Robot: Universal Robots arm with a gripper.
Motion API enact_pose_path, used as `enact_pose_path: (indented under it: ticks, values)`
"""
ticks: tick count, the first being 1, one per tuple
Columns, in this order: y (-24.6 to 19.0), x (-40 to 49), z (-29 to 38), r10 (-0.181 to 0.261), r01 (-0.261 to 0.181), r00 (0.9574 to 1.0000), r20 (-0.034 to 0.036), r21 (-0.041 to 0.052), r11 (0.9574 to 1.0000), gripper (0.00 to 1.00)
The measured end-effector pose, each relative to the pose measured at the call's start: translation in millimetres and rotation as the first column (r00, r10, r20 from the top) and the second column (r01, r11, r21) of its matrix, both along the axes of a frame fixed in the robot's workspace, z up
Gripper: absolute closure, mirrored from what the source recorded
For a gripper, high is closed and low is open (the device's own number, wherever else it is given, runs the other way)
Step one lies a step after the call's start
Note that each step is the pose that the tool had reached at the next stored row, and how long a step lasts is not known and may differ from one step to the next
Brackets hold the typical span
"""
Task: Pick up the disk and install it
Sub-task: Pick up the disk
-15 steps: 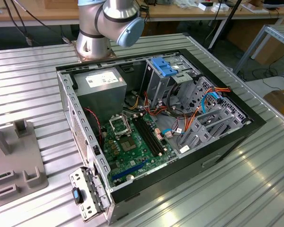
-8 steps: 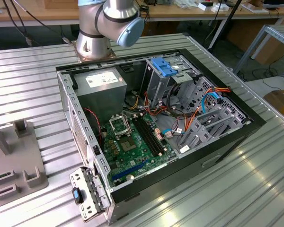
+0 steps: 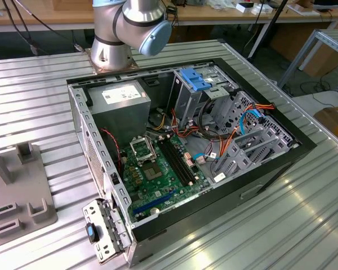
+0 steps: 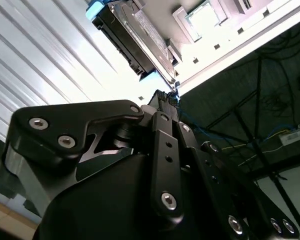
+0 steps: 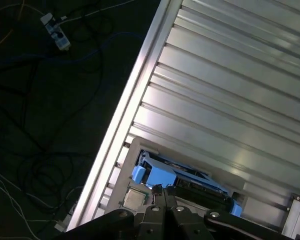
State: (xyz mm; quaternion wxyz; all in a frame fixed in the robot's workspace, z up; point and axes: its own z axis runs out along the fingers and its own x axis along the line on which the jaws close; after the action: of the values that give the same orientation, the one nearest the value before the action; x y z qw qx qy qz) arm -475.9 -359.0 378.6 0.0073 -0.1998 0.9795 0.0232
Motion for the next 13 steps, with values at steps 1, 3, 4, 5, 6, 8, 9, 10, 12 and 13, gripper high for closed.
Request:
enact_pose_path:
  ticks: [1,3,4,5,6,8,9,10,12,13]
  values:
    - [0.0,0.0,0.0,0.004,-0.004,1.0000,0.0000,0.0000,1.0000,0.89]
    - [0.0,0.0,0.0,0.004,-0.004,1.0000,0.0000,0.0001,1.0000,0.89]
    - [0.0,0.0,-0.1,0.004,-0.004,1.0000,0.0001,0.0001,1.0000,0.89]
    - [0.0,0.0,0.0,0.004,-0.004,1.0000,0.0001,0.0001,1.0000,0.89]
    - [0.0,0.0,0.0,0.005,-0.005,1.0000,0.0000,0.0001,1.0000,0.89]
    - [0.0,0.0,0.0,0.009,-0.009,1.0000,0.0000,0.0001,1.0000,0.89]
    - [0.0,0.0,-0.1,0.011,-0.011,0.9999,0.0001,0.0001,0.9999,0.89]
    - [0.0,0.0,-0.1,0.014,-0.014,0.9999,0.0001,0.0001,0.9999,0.89]
    - [0.0,0.0,-0.1,0.020,-0.020,0.9998,0.0000,0.0001,0.9998,0.89]
    - [0.0,0.0,-0.2,0.023,-0.023,0.9997,0.0000,0.0001,0.9997,0.89]
